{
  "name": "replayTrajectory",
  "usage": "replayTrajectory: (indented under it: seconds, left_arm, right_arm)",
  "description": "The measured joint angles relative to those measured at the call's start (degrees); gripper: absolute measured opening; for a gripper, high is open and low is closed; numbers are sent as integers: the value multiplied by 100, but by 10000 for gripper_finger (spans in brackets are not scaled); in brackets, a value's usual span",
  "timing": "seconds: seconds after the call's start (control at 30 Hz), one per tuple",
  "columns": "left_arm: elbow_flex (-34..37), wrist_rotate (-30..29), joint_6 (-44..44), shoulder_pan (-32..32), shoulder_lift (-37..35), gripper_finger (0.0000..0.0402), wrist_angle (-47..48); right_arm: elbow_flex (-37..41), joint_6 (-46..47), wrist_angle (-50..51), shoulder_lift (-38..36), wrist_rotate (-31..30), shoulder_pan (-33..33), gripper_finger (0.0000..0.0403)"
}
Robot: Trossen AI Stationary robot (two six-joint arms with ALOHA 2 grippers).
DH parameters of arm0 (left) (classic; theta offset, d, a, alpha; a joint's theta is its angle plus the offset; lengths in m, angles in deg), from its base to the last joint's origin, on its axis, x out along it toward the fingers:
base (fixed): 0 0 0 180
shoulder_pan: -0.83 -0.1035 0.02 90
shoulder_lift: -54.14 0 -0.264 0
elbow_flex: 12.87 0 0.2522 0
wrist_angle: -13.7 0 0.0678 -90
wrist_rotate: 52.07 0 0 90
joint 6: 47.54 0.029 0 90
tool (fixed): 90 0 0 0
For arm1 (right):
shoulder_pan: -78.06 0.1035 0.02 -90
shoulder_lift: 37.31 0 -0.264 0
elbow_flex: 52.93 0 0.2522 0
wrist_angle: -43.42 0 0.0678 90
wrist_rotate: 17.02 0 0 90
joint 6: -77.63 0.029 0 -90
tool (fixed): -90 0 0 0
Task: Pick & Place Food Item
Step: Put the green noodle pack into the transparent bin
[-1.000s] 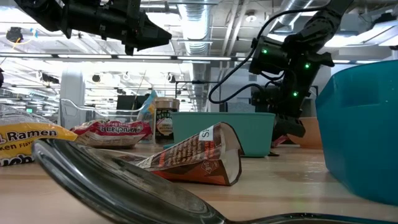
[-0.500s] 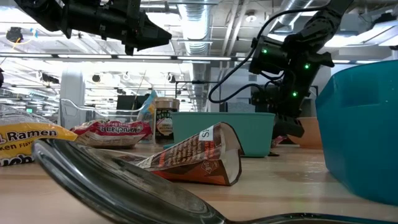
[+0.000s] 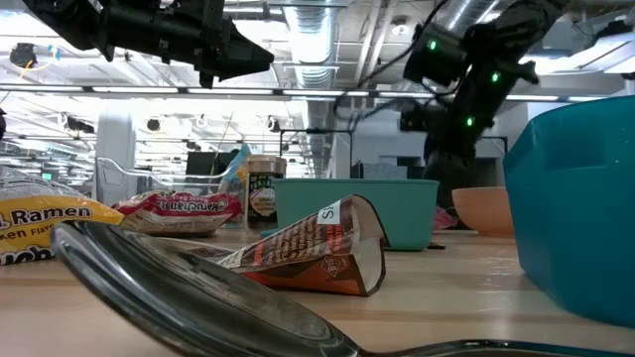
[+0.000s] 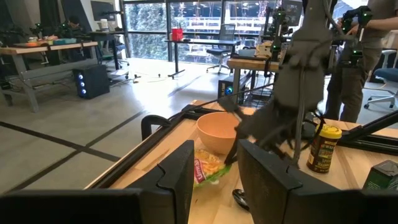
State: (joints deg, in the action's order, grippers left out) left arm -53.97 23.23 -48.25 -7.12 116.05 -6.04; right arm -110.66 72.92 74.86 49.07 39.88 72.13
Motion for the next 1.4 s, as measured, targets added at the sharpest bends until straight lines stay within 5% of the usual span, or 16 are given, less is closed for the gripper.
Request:
replayTrajectory:
  seconds: [0.47,0.9,1.4]
  left_arm:
    - [-1,0,0,0,0,117,0]
    - [0,0,0,0,0,117,-2]
    - [0,-1,0,1,0,117,-1]
  right_arm:
    - [-1,7,9,-1329,172,35,0]
    - [-10,390,-52,-756,913,-76,2]
    - [-720,538,143,463,911,-169,140]
